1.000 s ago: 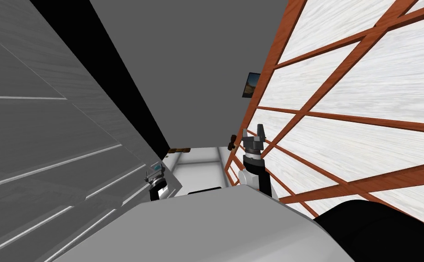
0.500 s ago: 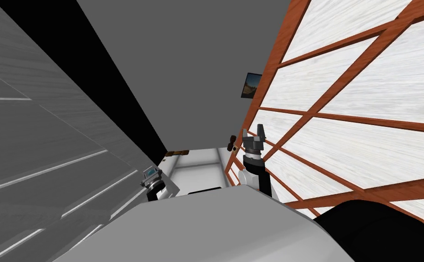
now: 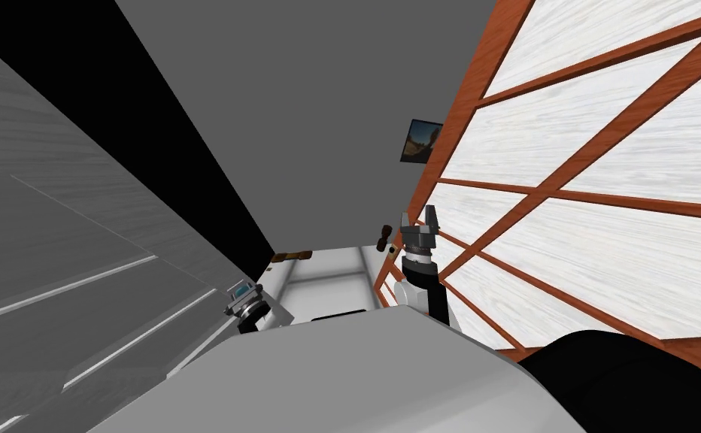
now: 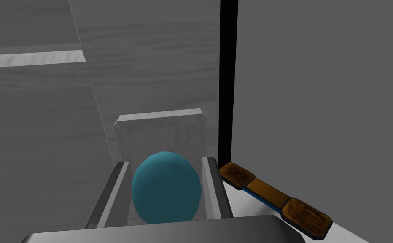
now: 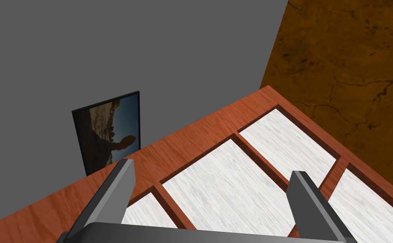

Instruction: Push the door open

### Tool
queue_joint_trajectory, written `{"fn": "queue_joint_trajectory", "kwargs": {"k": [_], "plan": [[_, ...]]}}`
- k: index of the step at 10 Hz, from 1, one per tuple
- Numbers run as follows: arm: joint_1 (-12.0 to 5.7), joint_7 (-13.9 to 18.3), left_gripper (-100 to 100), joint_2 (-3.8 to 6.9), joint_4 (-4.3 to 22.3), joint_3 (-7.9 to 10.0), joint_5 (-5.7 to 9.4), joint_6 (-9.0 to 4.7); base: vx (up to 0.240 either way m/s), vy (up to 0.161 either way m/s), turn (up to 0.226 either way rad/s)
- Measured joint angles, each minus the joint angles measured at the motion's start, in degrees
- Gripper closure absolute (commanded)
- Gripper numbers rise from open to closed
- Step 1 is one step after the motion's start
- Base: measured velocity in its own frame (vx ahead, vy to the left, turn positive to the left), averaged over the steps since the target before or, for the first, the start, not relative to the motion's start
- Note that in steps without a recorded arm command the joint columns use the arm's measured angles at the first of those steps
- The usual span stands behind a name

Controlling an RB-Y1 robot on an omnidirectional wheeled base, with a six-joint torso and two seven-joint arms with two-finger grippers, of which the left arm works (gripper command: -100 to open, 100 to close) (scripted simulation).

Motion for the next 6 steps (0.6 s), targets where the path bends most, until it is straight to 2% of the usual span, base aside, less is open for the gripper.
{"fn": "queue_joint_trajectory", "kwargs": {"k": [1, 2, 4, 5, 6], "plan": [[0.02, 0.2, 100, 0.17, 0.9, 0.26, 0.45, -0.72, 0.043, 0.024, 0.004], [0.53, -0.1, 100, -0.37, -0.5, 0.42, 0.61, -0.36, 0.078, 0.026, -0.040], [1.54, -1.3, 100, -1.63, -2.3, 1.59, 2.16, 0.29, 0.101, 0.034, -0.032], [1.62, -1.4, 100, -1.66, -2.4, 1.72, 2.30, 0.26, 0.127, 0.051, 0.023], [1.78, -1.2, 100, -0.84, -1.9, 2.01, 2.57, 0.37, 0.183, 0.062, 0.055]]}}
